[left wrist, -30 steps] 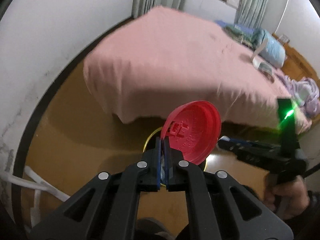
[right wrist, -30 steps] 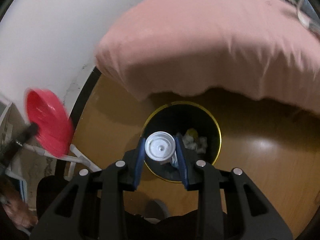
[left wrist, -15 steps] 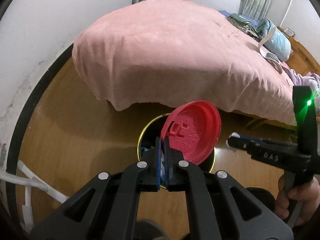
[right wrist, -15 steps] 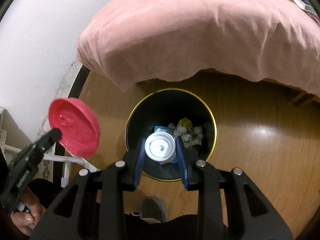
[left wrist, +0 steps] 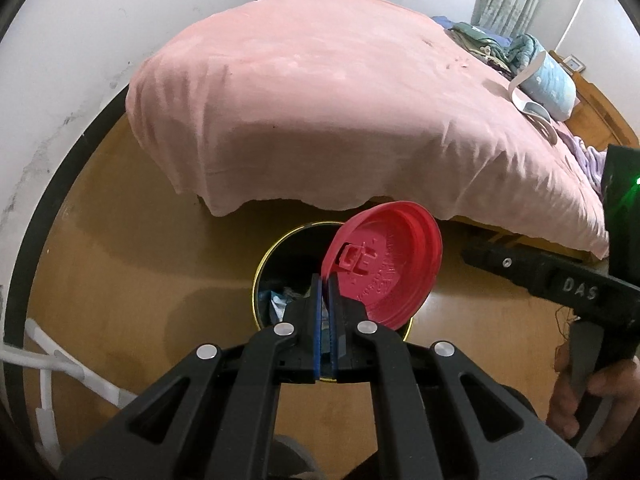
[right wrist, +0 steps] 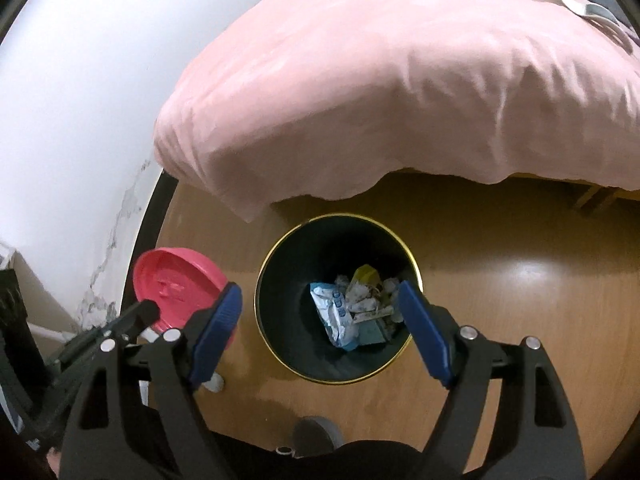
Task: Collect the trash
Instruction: 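Carry the red lid and white cap to the bin and open both tools, then grasp the pink snack box with the left tool while the right tool grasps the grey sock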
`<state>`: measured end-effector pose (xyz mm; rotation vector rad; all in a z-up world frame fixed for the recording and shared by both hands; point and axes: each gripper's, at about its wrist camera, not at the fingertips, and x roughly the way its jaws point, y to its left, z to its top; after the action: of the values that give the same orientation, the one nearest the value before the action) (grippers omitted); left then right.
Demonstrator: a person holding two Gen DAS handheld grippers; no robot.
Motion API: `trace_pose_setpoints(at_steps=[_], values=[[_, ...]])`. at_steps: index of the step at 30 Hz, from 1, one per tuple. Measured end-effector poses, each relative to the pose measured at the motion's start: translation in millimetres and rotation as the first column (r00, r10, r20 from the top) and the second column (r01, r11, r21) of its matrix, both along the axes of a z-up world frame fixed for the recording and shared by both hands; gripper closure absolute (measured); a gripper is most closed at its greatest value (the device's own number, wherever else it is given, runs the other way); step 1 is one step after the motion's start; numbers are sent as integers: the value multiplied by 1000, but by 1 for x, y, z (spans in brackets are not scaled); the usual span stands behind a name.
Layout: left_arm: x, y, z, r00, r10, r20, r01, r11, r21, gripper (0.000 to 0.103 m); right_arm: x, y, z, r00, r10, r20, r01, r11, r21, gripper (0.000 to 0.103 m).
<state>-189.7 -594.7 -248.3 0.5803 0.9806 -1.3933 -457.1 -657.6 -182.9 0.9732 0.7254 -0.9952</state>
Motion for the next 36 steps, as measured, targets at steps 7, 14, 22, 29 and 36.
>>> trace_pose_setpoints(at_steps=[7, 14, 22, 29, 36], values=[[-18, -12, -3, 999, -28, 16, 28, 999, 18, 54, -14, 0, 16, 999, -45, 18, 46, 998, -36, 25], [-27, -5, 6, 995, -86, 49, 88, 996, -29, 26, -18, 7, 30, 998, -47, 36, 49, 997, -62, 24], [2, 43, 57, 995, -44, 92, 50, 997, -65, 11, 12, 18, 60, 997, 39, 64, -32, 994, -109, 19], [52, 149, 185, 966, 128, 226, -86, 979, -185, 7, 102, 56, 137, 966, 257, 25, -242, 935, -258, 14], [167, 304, 276, 828, 481, 288, -412, 871, -269, 7, 258, 163, 204, 764, 645, -14, -610, 715, -342, 14]])
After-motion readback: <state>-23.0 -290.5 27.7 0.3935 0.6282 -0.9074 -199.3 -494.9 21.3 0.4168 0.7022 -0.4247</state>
